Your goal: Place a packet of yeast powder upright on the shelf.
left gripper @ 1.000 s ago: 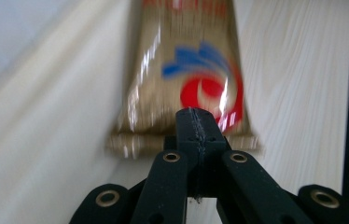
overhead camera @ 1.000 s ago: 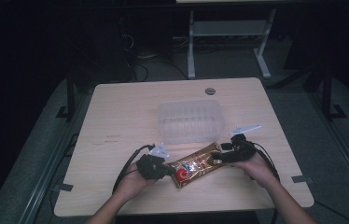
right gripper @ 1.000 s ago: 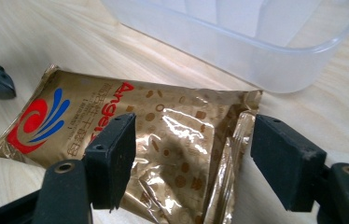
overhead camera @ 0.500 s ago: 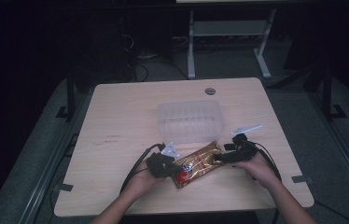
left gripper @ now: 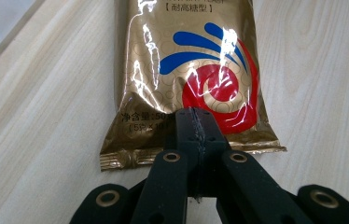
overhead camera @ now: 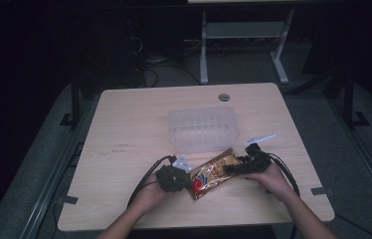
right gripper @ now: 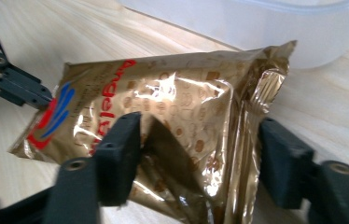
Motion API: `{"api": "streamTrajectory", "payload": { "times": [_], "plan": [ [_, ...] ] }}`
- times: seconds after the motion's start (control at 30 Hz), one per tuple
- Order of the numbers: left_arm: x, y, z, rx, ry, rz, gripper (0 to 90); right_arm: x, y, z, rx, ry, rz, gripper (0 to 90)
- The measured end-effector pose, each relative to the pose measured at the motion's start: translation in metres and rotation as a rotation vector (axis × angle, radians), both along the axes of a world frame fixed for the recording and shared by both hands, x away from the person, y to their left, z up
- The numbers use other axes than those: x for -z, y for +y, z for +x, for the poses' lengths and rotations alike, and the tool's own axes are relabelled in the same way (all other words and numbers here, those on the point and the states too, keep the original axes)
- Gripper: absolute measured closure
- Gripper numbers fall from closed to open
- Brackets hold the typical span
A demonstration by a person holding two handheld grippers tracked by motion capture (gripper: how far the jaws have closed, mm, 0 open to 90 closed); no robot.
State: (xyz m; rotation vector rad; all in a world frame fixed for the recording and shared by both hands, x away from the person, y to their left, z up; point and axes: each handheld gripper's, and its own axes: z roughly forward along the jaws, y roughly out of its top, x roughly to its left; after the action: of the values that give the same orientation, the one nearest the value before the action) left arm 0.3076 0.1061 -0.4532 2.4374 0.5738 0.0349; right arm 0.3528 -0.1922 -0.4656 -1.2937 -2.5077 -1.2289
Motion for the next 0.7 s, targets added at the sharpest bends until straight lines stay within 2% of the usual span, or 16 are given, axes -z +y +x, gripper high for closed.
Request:
{"api": "streamTrajectory", "payload": {
  "times": [0.03,0.1,0.23,0.4,0.43,0.47,0.53,0.6,0.7],
  "plan": [
    [0.0,0.0,0.0,0.0,0.002,-0.001,90.0,-0.001,0.0,0.0,-0.006,0.002,0.013,45.6],
    [0.0,0.0,0.0,-0.001,0.002,-0.002,90.0,-0.002,0.001,-0.001,-0.011,-0.015,0.022,52.2],
    [0.0,0.001,0.0,0.007,0.004,0.007,90.0,-0.007,-0.003,-0.002,0.0,-0.038,0.059,61.7],
    [0.0,0.002,0.001,0.006,0.011,0.003,90.0,-0.012,-0.008,-0.002,0.015,-0.056,0.095,68.2],
    [0.0,0.002,0.001,0.005,0.013,0.002,90.0,-0.016,-0.01,-0.002,0.025,-0.071,0.112,73.7],
    [0.0,0.002,0.001,0.005,0.013,0.002,90.0,-0.016,-0.01,-0.002,0.025,-0.071,0.112,73.7],
    [0.001,0.002,0.001,0.007,0.014,0.002,90.0,-0.019,-0.013,-0.002,0.032,-0.084,0.129,81.9],
    [0.001,0.002,0.0,0.002,0.017,-0.003,90.0,-0.022,-0.013,-0.004,0.034,-0.093,0.139,86.2],
    [0.001,0.002,0.0,0.003,0.018,-0.001,90.0,-0.023,-0.014,-0.004,0.025,-0.112,0.136,88.9]
  ]
}}
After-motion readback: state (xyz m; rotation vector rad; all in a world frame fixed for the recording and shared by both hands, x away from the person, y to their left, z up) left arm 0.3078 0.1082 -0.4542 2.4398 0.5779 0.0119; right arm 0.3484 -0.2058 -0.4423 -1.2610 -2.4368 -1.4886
